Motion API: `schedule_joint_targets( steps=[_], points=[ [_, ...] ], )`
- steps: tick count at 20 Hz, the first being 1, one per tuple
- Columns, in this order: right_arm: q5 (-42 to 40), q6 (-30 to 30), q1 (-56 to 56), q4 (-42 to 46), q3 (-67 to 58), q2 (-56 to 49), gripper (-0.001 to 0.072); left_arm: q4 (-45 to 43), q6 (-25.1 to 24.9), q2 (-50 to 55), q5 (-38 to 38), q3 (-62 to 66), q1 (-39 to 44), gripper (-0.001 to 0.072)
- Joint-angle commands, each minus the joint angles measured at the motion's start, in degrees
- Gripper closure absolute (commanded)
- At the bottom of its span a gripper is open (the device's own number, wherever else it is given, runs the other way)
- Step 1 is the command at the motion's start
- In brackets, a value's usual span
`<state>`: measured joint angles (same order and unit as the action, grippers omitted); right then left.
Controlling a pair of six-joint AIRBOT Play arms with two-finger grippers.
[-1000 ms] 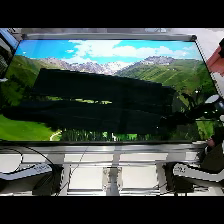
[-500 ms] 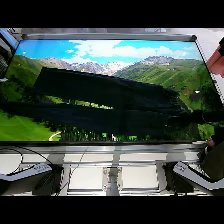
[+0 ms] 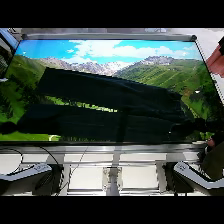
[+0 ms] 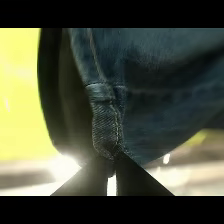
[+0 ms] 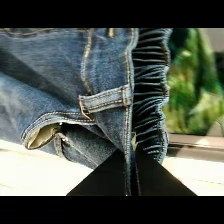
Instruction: Fold the clothes and pants, and hang the long-sleeved shirts on hangers.
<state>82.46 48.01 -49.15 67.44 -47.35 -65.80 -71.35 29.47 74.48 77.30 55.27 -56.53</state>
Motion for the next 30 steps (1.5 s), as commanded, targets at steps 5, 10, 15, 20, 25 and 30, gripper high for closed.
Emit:
schedule_joint_targets(
  steps=[5,10,15,20,25,30],
  points=[
    [-1.53,1.42,-0.2,3.37,0.81,-0.15,0.0691,-11.61,-0.76,0.0,-0.98,-4.39,-0.04,0.0344],
    [-0.72,2.45,-0.2,4.31,0.81,-0.15,0.0691,0.92,-0.76,0.0,-8.22,-4.39,-0.07,0.0341],
    [0.7,3.23,-0.2,4.33,0.81,-0.15,0.0691,10.49,-0.74,0.02,-16.31,-4.39,-0.07,0.0341],
    [0.9,4.04,-0.2,4.35,0.81,-0.15,0.0691,12.26,1.64,1.64,-17.81,-4.37,-0.02,0.0342],
    [1.2,4.52,-0.2,4.35,0.81,-0.15,0.069,12.22,2.73,8.17,-12.24,-4.37,0.94,0.0344],
    [1.07,4.94,-0.2,4.37,0.81,-0.15,0.0691,8.76,5.07,9.9,-11.08,-4.33,1.44,0.0364]
  ],
)
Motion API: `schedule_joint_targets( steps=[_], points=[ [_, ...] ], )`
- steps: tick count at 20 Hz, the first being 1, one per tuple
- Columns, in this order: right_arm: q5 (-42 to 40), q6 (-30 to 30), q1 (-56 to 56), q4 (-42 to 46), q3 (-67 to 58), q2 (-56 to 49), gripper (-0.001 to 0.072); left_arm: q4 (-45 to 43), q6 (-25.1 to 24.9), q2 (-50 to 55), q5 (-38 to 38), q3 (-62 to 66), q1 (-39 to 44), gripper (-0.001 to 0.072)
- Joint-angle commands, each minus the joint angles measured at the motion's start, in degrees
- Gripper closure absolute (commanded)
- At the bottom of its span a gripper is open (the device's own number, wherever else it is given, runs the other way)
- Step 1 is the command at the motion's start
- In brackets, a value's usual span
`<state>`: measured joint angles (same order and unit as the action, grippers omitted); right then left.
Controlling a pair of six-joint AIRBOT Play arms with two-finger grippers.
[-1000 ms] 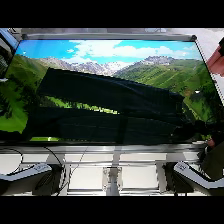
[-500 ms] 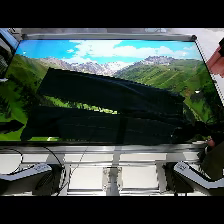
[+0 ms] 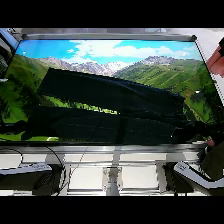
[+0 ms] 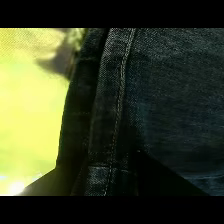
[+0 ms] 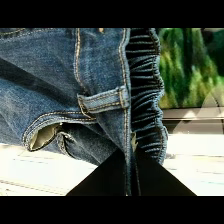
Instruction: Fold the clothes and pants, and hang the long-sleeved shirts on hangers.
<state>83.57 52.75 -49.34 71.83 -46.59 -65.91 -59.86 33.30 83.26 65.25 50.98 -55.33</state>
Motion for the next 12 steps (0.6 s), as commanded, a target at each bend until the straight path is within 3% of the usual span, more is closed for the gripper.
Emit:
schedule_joint_targets(
  steps=[1,2,5,7,9,10,11,12],
  points=[
    [-0.04,0.2,0.0,-0.04,0.04,-0.04,0.069,-2.71,1.46,1.11,0.96,-0.04,0.22,0.0388],
    [-0.02,0.2,0.0,-0.04,0.04,-0.04,0.069,-2.71,1.44,1.11,1.01,-0.04,0.24,0.0493],
    [-0.02,0.2,0.0,-0.02,0.04,-0.04,0.0691,-4.04,1.88,1.09,0.96,0.33,0.22,0.0497],
    [-0.11,0.17,0.0,-0.02,0.04,-0.04,0.069,-6.95,5.88,1.09,1.03,1.6,0.22,0.0494],
    [-0.2,0.17,0.0,-0.04,0.04,-0.04,0.0691,-6.99,6.78,1.09,2.38,2.34,0.24,0.0503],
    [-0.17,0.2,0.0,-0.02,0.04,-0.04,0.0691,-6.99,6.64,1.09,3.08,2.36,0.39,0.0619],
    [-0.15,0.17,0.0,-0.04,0.04,-0.04,0.0691,-6.93,6.19,1.09,3.65,2.36,0.44,0.0677],
    [-0.13,0.17,0.0,-0.07,0.04,-0.04,0.0691,-6.91,6.19,1.09,4.17,2.62,0.59,0.0677]
  ],
)
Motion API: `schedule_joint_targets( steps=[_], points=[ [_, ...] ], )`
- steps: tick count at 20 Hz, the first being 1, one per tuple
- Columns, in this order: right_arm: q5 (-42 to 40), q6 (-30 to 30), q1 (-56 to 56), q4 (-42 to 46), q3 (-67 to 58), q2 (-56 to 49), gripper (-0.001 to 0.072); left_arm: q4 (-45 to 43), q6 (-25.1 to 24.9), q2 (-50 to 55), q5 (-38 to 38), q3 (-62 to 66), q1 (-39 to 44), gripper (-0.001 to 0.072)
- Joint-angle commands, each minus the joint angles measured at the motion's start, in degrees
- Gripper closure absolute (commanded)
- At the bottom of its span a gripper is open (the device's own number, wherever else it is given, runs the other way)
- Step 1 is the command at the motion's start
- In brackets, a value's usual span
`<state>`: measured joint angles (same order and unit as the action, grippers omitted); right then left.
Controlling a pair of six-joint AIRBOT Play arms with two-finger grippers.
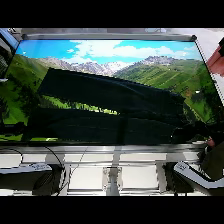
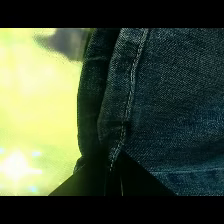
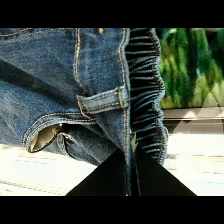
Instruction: Fold the clothes and pants, and hang the long-sleeved shirts on hangers.
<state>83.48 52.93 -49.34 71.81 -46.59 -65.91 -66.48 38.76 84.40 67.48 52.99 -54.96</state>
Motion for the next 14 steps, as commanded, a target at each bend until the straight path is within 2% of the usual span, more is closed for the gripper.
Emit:
schedule_joint_targets(
  steps=[1,7,10,14],
  points=[
    [-0.02,0.0,0.0,-0.2,0.04,-0.02,0.0691,0.61,0.72,-0.04,2.43,1.18,0.22,0.0677],
    [2.58,-0.09,0.0,-8.35,-4.42,0.02,0.0691,17.57,0.7,-4.07,4.37,12.31,0.15,0.0677],
    [5.97,-0.02,0.0,-8.83,-10.75,0.02,0.0692,18.53,0.68,-8.0,1.92,17.44,-0.02,0.0677],
    [8.17,0.61,-0.02,-7.17,-16.17,0.07,0.0691,18.53,0.7,-11.21,0.35,18.29,-2.62,0.0677]
  ],
)
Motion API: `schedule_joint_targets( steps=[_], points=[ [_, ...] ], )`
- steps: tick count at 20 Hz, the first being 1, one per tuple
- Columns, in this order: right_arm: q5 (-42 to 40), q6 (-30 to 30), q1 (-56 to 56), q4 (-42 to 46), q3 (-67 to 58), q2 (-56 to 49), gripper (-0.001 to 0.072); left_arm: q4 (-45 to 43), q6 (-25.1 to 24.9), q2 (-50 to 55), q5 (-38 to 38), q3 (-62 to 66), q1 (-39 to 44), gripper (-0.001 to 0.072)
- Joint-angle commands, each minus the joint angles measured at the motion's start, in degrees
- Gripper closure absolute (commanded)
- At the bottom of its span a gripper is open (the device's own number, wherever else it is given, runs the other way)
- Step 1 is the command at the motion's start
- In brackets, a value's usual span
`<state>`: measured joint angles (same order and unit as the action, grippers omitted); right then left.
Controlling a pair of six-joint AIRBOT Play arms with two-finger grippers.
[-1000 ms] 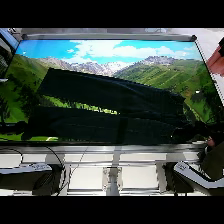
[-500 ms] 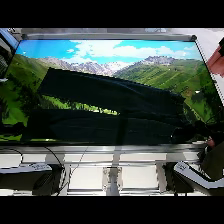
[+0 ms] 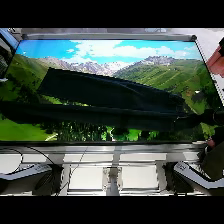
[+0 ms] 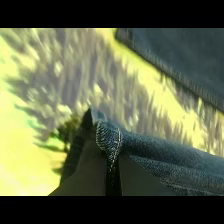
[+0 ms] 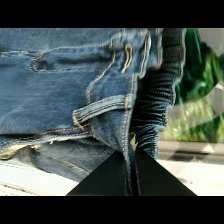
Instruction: Fold the clothes and pants, and hang the long-sleeved shirts on hangers.
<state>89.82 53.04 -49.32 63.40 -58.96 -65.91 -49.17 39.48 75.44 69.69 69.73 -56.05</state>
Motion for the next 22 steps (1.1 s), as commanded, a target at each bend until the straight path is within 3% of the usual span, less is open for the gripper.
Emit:
schedule_joint_targets(
  steps=[1,6,11,17,19,21,22],
  points=[
    [2.25,0.59,-0.04,2.54,-4.24,0.09,0.0691,1.25,0.0,-2.38,-1.16,1.55,-2.6,0.0677],
    [5.64,6.1,-0.04,12.33,-3.76,0.02,0.0692,0.35,-0.02,-2.25,4.02,1.46,-8.2,0.0677],
    [8.02,7.89,-0.04,13.81,2.67,0.04,0.0692,-4.87,-1.2,-2.01,4.37,-4.28,-8.85,0.0677],
    [10.56,13.14,-0.04,20.35,11.34,0.02,0.0692,-18.58,-1.31,-1.25,4.37,-11.98,-8.92,0.0677],
    [12.2,14.49,-0.04,21.46,11.72,0.04,0.0692,-14.88,-1.33,-1.38,3.32,-12.02,-8.94,0.0677],
    [13.66,14.51,-0.04,20.98,10.88,0.11,0.0692,-5.07,-2.21,-2.19,1.16,-11.67,-8.94,0.0677],
    [13.75,14.49,-0.04,19.91,9.84,0.46,0.0692,0.44,-5.01,-2.73,1.07,-10.99,-8.94,0.0677]
  ],
)
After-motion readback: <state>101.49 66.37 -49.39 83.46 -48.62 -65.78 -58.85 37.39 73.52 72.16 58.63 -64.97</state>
